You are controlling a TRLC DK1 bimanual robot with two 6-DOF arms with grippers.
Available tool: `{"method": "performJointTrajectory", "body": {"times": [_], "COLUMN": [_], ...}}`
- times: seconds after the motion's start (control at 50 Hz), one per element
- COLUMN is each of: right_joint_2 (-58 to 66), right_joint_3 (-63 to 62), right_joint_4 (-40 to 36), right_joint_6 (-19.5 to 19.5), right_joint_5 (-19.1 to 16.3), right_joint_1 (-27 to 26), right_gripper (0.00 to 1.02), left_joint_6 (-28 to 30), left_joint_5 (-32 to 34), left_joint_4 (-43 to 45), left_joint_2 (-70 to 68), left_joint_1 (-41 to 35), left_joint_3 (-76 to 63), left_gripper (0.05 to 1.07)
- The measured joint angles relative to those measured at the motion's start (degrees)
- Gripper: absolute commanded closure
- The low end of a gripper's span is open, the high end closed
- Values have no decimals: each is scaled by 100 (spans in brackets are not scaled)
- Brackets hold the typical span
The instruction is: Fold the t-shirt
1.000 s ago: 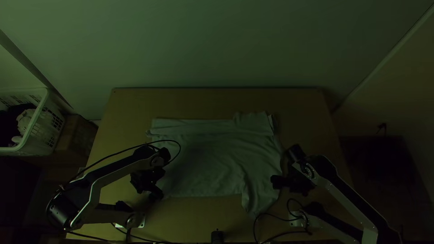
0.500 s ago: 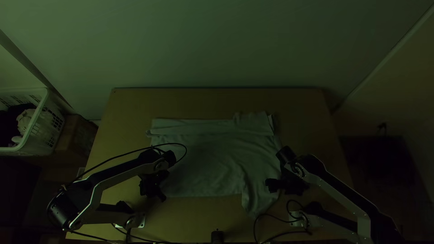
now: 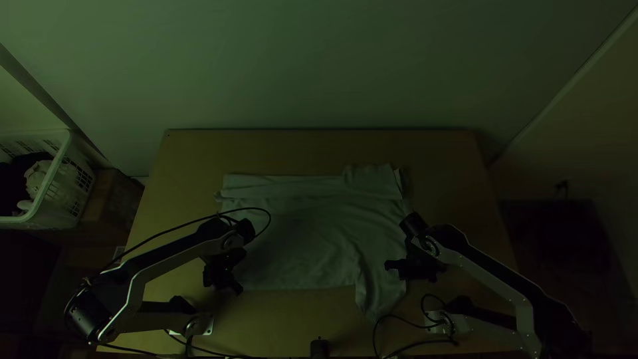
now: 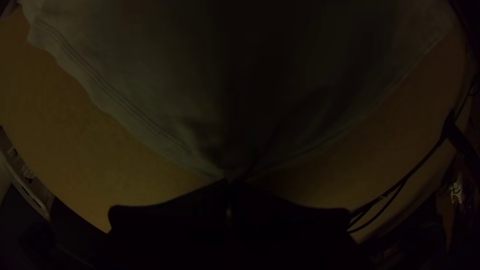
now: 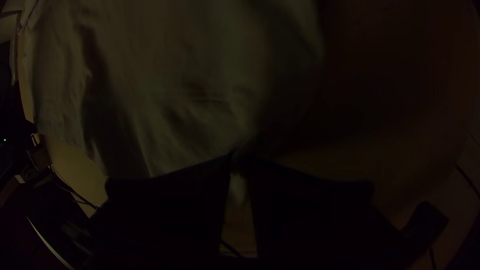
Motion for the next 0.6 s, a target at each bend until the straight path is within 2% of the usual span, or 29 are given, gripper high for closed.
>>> {"method": "performJointTrajectory", "body": {"times": [0.14, 0.44, 0.6], "right_joint_2": [15, -264, -297], "right_joint_3": [-20, -13, 81], "right_joint_4": [-31, -396, -514], "right_joint_6": [-140, -654, -780], "right_joint_5": [70, 417, 483], "right_joint_1": [-175, -1010, -1123], "right_gripper": [100, 100, 100], "left_joint_6": [107, 461, 514], "left_joint_5": [9, 17, 22], "left_joint_4": [-83, -205, -205], "left_joint_2": [-44, -251, -262], "left_joint_1": [251, 927, 1047], "left_joint_3": [15, 203, 229], "left_gripper": [104, 104, 104]}}
